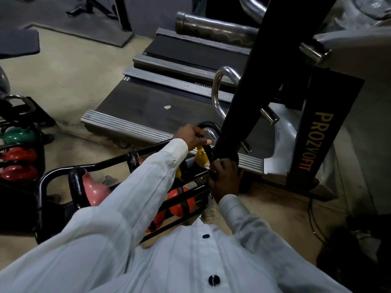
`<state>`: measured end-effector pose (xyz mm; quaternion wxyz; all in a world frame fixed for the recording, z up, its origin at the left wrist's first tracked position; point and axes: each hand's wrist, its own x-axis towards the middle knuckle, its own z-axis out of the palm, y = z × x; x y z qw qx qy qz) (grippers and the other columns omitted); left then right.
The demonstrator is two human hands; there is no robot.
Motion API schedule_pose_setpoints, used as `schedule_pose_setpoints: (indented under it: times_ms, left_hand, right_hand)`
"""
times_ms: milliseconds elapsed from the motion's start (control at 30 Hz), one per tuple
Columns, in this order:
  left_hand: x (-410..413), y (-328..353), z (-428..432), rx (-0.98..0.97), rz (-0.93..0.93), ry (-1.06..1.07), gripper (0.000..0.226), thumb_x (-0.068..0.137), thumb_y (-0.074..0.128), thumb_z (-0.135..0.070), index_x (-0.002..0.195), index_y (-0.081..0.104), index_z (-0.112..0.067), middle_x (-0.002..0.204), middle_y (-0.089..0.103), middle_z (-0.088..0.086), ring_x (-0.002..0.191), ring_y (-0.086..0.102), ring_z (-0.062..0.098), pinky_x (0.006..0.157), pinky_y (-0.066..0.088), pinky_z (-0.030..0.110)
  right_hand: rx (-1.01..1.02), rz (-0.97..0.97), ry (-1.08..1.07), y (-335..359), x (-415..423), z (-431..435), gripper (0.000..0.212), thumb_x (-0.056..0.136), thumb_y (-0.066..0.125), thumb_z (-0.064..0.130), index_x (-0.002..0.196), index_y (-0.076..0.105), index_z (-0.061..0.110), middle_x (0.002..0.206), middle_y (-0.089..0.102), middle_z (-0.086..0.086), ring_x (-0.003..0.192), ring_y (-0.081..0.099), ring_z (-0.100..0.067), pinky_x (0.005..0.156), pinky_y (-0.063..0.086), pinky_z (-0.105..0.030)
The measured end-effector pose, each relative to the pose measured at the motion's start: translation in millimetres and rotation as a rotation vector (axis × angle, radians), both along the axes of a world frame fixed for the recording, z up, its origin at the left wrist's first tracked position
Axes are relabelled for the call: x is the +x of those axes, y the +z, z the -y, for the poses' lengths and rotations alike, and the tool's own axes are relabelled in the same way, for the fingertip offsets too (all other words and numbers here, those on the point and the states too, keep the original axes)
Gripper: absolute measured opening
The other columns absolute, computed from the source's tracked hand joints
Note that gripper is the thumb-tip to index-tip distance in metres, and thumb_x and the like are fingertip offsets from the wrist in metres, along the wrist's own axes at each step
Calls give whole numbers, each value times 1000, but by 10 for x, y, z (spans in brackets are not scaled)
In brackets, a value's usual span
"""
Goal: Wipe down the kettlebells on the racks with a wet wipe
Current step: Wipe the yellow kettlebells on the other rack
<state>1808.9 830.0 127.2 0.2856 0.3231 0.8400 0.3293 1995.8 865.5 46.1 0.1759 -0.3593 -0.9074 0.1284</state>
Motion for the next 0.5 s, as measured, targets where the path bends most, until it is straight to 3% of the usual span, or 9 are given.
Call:
schedule_pose_setpoints:
  times_ms: [167, 300, 500]
  left_hand:
    - [-25, -16, 40, 18, 18, 12, 35, 73, 82, -39, 103, 75, -23, 102, 71, -8, 94, 64, 10, 82, 46, 21]
    - [-28, -4, 51, 10, 9, 14, 36, 74, 81, -41, 105, 74, -23, 98, 69, -8, 88, 61, 7, 79, 43, 19]
    - [20, 5, -13, -32, -74, 4, 32, 75, 80, -42, 101, 75, -23, 101, 74, 0, 95, 67, 16, 88, 53, 29]
  right_hand:
    - [-57, 37, -30, -87, 47, -18, 26, 72, 73, 24, 96, 62, 24, 102, 61, -2, 101, 55, -30, 90, 39, -48]
    - [-184, -145, 18, -2, 63, -129, 9, 80, 62, 20, 89, 60, 22, 97, 64, -1, 93, 62, -26, 82, 46, -42]
    - [-518, -364, 69, 363, -243, -228, 13, 91, 60, 16, 101, 64, 22, 96, 67, 4, 91, 63, -12, 79, 50, -28]
